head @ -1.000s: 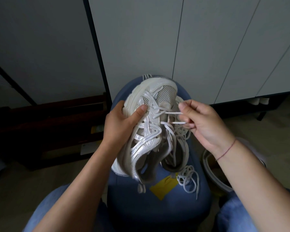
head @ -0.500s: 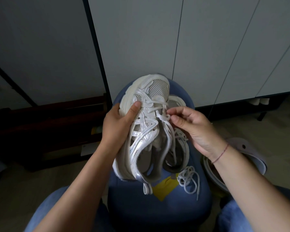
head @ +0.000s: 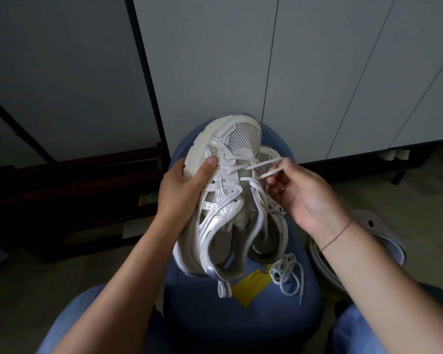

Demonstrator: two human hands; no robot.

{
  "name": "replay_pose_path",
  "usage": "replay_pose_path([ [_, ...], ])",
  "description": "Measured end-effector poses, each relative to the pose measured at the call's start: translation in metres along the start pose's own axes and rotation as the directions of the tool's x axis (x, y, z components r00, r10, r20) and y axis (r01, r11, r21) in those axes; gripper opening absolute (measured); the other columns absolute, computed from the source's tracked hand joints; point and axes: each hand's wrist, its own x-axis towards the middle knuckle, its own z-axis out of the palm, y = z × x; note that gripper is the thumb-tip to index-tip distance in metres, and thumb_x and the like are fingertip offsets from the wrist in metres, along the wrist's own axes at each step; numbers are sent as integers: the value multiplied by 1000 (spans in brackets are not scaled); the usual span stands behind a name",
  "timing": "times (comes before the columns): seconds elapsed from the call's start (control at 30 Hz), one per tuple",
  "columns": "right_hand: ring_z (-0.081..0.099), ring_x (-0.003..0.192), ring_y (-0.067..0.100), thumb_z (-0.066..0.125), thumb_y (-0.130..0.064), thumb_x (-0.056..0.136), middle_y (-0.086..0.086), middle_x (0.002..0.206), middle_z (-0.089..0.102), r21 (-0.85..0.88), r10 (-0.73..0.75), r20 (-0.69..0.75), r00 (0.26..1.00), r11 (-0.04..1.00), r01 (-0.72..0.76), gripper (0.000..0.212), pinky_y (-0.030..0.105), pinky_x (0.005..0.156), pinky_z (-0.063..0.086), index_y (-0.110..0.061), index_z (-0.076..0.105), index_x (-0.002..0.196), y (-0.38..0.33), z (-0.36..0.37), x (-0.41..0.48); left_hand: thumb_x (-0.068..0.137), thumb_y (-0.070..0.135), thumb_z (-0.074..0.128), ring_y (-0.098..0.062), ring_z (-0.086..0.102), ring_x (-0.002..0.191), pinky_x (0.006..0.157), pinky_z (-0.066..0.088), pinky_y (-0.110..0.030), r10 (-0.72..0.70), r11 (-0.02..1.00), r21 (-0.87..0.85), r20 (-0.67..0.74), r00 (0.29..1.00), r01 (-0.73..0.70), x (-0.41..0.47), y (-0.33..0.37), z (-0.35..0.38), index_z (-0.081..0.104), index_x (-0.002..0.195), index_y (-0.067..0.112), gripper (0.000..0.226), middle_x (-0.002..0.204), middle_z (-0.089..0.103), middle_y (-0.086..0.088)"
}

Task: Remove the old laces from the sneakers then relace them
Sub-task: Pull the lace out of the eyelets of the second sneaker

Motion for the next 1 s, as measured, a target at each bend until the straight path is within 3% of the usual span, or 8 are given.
replay_pose_path([
  [0.1,45,49,4,42,-20,93,-6,60,47,344,168,129,977,917,-203,25,15,49,38,-14,49,69,-14,-3,2,77,58,72,0,70,87,80,54,-24,-3,1000,18,1,1000,3,1,-2,-1,67,104,31,38,96,75,13],
  [0.17,46,49,5,42,-21,93,-5,59,47,381,209,135,968,891,-246,27,16,48,40,-13,50,69,-12,-6,3,77,58,72,-1,70,87,82,55,-26,-9,1000,28,9,1000,8,0,-3,1,66,100,32,36,96,75,14],
  [0.27,57,57,11,43,-22,96,2,68,56,254,230,58,971,938,-237,22,21,55,51,-11,57,83,-1,-6,3,78,57,72,2,70,83,77,53,-22,-18,999,35,4,1000,18,-1,-4,3,66,96,33,30,92,74,14],
  [0.47,59,71,18,33,13,86,9,81,62,-67,173,91,981,984,-167,36,23,59,52,-3,61,101,6,1,-3,78,58,71,-1,71,85,77,53,-23,-25,999,28,-33,999,26,2,-5,1,68,105,27,42,94,75,11],
  [0.57,60,75,15,51,-22,91,5,84,64,-52,222,114,968,975,-218,21,25,68,51,-8,65,99,4,0,-3,79,56,72,-2,71,86,78,54,-24,-31,999,12,-31,999,31,2,-5,-1,69,105,27,39,95,75,10],
  [0.67,58,71,13,64,-59,72,2,81,62,-10,332,174,927,942,-336,53,23,64,54,-11,67,94,1,-9,0,80,53,72,-1,71,84,76,53,-21,-25,1000,-7,-32,999,25,2,-4,-2,69,101,28,33,94,76,10],
  [0.8,54,69,11,93,-40,46,0,79,61,-150,260,249,933,962,-228,56,22,64,45,-15,67,89,8,-12,3,78,56,72,-2,71,86,78,54,-24,-19,1000,-3,-29,999,19,1,-4,-1,68,104,28,38,95,76,11],
  [1.0,65,74,19,84,-23,51,10,82,70,-49,88,57,995,995,-85,38,30,73,55,-9,74,84,21,-2,0,78,56,71,1,71,83,73,53,-20,-17,1000,-8,7,1000,17,-4,-2,3,66,100,31,34,92,75,14],
])
